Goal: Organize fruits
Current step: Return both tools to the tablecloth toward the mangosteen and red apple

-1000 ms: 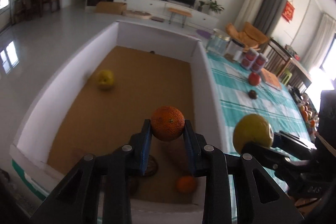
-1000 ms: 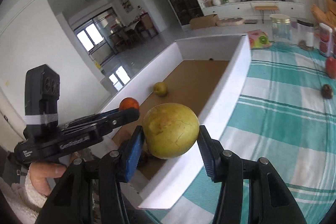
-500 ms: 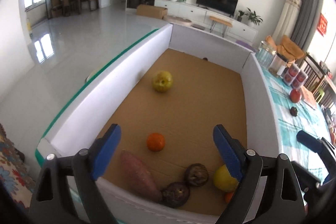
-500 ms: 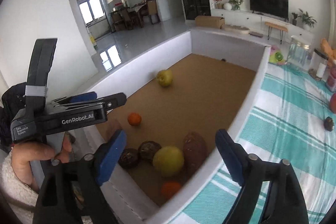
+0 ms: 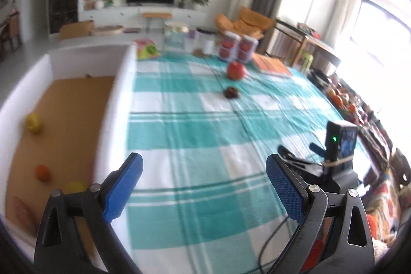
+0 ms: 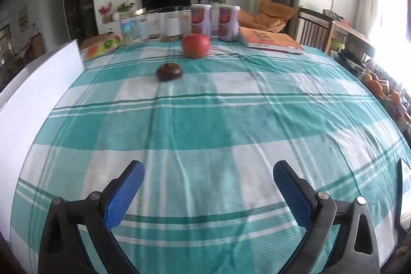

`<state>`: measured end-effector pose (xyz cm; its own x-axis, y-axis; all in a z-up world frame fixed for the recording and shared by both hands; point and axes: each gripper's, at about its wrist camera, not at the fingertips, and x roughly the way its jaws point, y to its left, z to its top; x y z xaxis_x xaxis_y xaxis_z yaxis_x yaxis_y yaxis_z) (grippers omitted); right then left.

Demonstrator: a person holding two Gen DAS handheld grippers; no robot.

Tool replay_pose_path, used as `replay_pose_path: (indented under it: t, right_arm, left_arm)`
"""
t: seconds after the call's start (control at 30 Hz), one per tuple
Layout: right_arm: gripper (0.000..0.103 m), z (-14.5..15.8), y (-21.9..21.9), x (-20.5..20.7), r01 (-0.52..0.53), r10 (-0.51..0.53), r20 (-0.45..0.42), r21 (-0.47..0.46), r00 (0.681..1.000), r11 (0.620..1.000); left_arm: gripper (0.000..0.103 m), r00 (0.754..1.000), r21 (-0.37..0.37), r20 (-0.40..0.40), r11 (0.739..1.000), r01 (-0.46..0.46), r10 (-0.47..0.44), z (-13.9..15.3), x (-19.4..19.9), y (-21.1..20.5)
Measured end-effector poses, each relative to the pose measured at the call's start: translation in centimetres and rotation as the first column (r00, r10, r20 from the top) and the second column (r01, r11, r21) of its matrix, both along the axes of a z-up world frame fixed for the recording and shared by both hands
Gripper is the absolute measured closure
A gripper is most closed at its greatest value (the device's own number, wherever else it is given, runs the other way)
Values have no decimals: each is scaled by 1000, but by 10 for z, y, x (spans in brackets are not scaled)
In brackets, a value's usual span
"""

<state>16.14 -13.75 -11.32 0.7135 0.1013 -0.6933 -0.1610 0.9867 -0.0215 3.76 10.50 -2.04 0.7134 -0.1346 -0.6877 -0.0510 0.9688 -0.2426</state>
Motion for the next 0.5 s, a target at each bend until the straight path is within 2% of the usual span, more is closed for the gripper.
replay_pose_path:
  t: [0.07, 0.1, 0.17, 0.3, 0.5]
  right_arm:
    - [3, -6, -17, 9, 53, -49, -64, 55, 997, 997]
    - [3, -9, -21, 11, 70, -63, -94, 72, 994, 995]
    - [3, -14, -27, 17, 81, -67, -134, 97, 989, 992]
    - [3, -19, -26, 15, 86, -67, -153, 125, 986, 988]
    - [0, -21, -18, 14, 78, -61, -161, 99, 985, 992]
  left_arm:
    - [5, 994, -48, -71, 996, 76, -79, -23, 21, -27]
    - [5, 991, -48, -93, 994, 94, -98, -34, 30, -40]
    - [5, 987, -2, -117, 994, 107, -107, -57, 51, -55]
    - [6, 986, 131, -158, 988, 77, -55, -90, 79, -63]
    - [6, 986, 249, -167, 966, 64, -22, -113, 99, -57]
